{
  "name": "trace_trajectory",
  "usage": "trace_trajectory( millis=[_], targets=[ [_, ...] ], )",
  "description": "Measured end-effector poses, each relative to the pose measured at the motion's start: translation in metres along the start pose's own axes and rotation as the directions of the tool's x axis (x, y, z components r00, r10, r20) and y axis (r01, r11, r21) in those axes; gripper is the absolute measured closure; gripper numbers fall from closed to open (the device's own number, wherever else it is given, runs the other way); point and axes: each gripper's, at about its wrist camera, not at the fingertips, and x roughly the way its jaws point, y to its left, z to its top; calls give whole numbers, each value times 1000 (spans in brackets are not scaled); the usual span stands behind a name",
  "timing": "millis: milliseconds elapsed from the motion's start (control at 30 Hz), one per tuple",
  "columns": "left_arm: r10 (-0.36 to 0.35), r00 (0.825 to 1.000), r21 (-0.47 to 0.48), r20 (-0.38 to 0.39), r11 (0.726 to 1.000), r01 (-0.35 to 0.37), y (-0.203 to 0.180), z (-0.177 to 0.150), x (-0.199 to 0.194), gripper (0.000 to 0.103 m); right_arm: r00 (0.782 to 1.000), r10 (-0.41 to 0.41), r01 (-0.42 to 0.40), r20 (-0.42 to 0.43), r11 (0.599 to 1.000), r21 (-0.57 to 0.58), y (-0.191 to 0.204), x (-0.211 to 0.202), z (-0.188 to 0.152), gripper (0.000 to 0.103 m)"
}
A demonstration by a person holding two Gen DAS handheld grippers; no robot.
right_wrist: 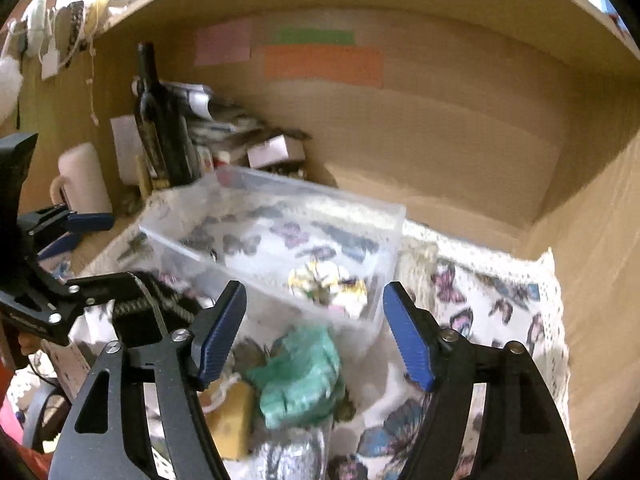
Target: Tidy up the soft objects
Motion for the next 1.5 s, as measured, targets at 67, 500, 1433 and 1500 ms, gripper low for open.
trace_trajectory(
  millis=[67, 500, 1433, 1500],
  targets=[
    [-3, 1000, 16, -23, 1000, 4, -4, -8, 5, 0, 1000, -11, 11, -21, 1000, -6, -1, 5, -9, 35],
    [-104, 990, -6, -100, 995, 104, -5, -24, 27, 29, 977, 110, -95, -182, 991, 90, -17, 36, -46, 57],
    [-90, 989, -32, 118, 995, 95, -1, 15, -25, 73, 990, 72, -79, 119, 995, 57, -18, -40, -2, 89],
    [-91, 986, -47, 136, 994, 99, 1, 20, -25, 73, 988, 73, -81, 138, 995, 56, -16, -40, 5, 89]
  ],
)
